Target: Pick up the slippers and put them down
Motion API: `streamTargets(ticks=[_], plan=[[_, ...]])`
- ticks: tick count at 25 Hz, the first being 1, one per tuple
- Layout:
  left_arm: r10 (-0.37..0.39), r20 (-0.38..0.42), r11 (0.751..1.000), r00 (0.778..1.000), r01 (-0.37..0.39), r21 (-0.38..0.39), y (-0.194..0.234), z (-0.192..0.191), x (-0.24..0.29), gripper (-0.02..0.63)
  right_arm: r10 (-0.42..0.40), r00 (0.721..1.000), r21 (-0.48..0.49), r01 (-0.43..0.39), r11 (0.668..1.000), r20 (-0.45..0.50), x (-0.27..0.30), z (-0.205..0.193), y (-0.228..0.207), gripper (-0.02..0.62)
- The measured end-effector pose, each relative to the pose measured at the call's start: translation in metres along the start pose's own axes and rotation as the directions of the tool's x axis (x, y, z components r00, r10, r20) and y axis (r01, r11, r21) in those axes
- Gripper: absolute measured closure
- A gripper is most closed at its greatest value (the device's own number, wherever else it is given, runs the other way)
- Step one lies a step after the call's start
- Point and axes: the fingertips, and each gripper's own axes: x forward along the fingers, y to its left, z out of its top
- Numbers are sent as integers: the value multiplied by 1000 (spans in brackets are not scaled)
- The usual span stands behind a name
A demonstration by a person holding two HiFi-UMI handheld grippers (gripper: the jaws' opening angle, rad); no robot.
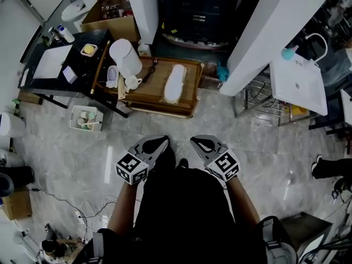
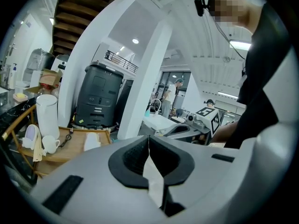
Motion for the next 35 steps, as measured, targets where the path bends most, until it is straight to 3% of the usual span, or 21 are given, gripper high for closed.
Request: streamTargets(ticks=[7,14,21,30,35], plan=[[-38,-6,999,999,38,-20,37,13,15,594,-20,1000,10,20,1000,-21,29,14,-24,586],[-66,-49,997,997,64,-40,102,21,31,594,-9,999,-2,9,1000,-36,85,42,-38,586],[-153,-70,988,986,151,-31,146,40,64,594,-25,996,-13,24,1000,-87,126,44,-50,586],[-270,-131,962,954,274,12,181,51,90,594,-136,988,32,138,990,-68,155,52,-81,586],[-291,-154,955,944,296,11,195,52,97,594,-169,983,48,172,984,-70,159,53,-90,586]])
